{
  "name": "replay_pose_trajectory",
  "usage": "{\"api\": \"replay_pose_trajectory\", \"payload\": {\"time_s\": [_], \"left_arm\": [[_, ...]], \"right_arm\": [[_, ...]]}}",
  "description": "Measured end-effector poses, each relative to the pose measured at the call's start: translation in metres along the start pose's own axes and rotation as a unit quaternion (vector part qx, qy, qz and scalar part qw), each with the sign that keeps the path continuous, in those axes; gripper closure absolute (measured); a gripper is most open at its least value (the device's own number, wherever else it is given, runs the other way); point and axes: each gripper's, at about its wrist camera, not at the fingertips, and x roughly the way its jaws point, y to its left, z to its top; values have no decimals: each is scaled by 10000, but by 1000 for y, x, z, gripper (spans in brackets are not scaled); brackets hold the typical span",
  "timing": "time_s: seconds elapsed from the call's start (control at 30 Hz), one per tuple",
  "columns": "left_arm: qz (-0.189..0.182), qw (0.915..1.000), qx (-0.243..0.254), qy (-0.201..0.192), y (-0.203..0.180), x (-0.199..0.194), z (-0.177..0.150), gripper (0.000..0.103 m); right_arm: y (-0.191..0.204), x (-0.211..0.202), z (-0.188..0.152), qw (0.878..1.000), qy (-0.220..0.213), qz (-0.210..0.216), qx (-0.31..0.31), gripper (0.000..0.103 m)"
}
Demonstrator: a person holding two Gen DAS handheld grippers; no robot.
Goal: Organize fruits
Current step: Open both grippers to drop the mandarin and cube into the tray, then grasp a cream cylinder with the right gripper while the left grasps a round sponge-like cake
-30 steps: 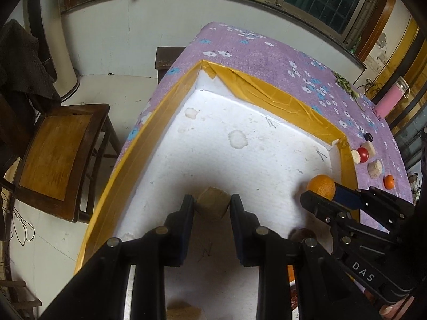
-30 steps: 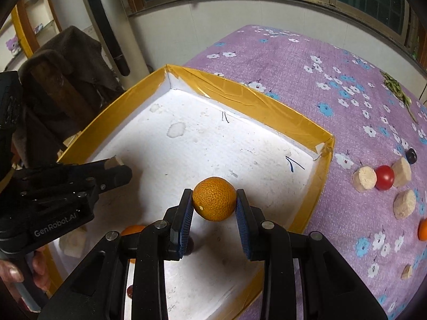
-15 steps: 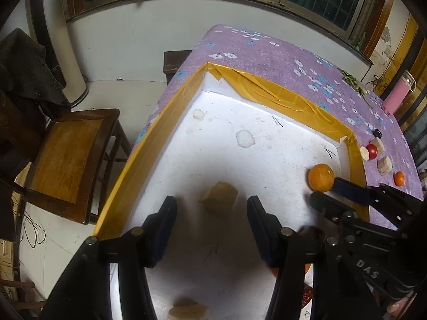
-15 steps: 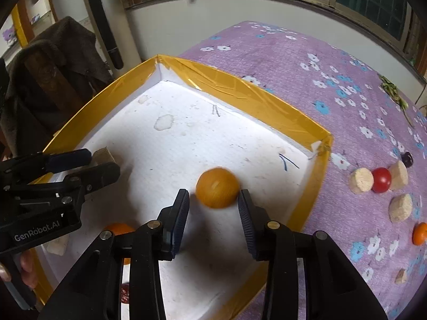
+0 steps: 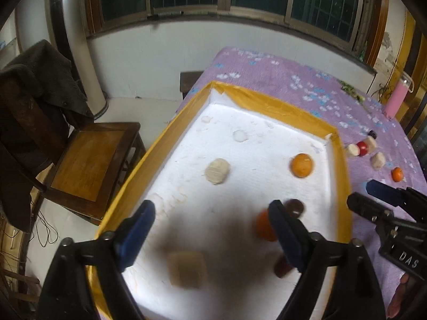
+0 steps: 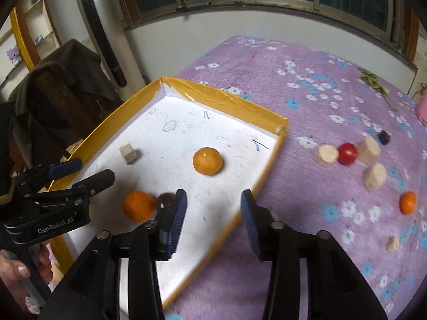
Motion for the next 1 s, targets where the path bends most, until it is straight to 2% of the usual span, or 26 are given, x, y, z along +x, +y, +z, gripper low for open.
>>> {"api": "replay_pose_trajectory", "payload": {"time_s": [0.1, 0.37, 0.7, 0.83, 1.0], "left_arm": [[-138, 9998, -43, -123, -13, -13, -6, 5], [-429, 9989, 37, -196, -56, -29, -15, 5], [-666, 9967, 440, -163, -124, -38, -24, 5], [-814, 9948, 613, -55, -152, -35, -29, 5], [-886, 9932, 747, 108, -179, -29, -36, 5]], "right_arm": [[-8, -17, -14, 9997, -151, -192, -8, 43], [-50, -54, -52, 9984, -234, -473, 180, 43], [-136, -89, -96, 9914, -259, -867, 946, 43], [-177, -95, -101, 9863, -299, -1068, 1224, 43], [-218, -83, -96, 9856, -183, -953, 1385, 42]]}}
